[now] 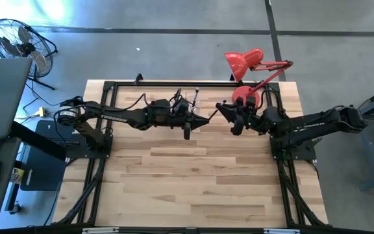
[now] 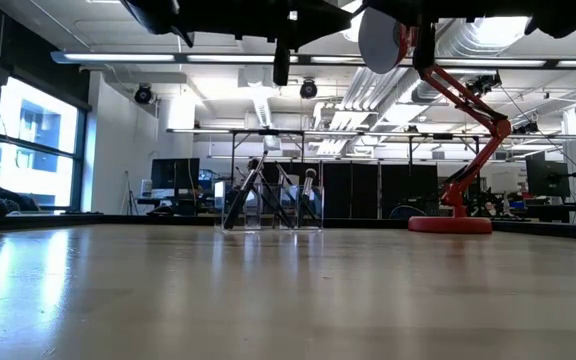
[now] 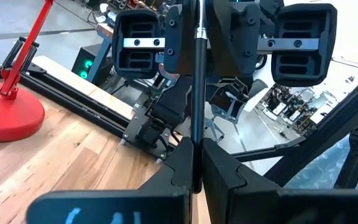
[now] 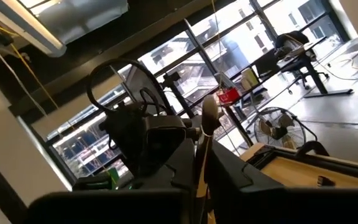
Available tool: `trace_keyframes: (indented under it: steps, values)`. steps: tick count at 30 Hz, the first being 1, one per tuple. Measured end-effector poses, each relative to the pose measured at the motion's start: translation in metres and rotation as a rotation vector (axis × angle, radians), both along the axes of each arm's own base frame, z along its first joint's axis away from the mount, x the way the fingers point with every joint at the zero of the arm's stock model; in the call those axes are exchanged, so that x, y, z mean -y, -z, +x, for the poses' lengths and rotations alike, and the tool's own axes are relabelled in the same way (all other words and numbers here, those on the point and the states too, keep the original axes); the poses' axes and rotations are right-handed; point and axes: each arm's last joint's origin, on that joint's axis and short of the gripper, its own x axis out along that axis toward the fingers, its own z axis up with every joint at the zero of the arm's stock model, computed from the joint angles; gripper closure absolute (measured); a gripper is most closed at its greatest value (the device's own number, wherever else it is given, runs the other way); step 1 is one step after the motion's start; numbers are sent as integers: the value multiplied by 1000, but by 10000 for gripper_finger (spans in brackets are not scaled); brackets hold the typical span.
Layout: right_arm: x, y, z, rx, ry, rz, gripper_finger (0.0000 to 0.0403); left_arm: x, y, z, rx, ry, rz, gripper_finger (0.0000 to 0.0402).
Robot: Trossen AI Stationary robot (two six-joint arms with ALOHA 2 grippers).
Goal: Put items in baskets/containers
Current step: Put the black foundation brush into the transparent organizer
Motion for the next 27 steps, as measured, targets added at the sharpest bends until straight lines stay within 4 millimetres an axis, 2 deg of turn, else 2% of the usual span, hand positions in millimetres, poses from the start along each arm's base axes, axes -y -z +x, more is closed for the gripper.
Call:
trace_keyframes:
  steps: [10, 20, 27]
  values:
    - [-1, 1, 1, -16, -26, -7, 385, 2, 2, 0, -23, 64, -3, 385]
    - [-2, 6, 2, -48, -72, 38, 385, 4, 3, 1, -62, 135, -14, 295]
    - [-3, 11, 3, -92, -122, 74, 385, 3, -12, 14, -172, 156, 48, 268]
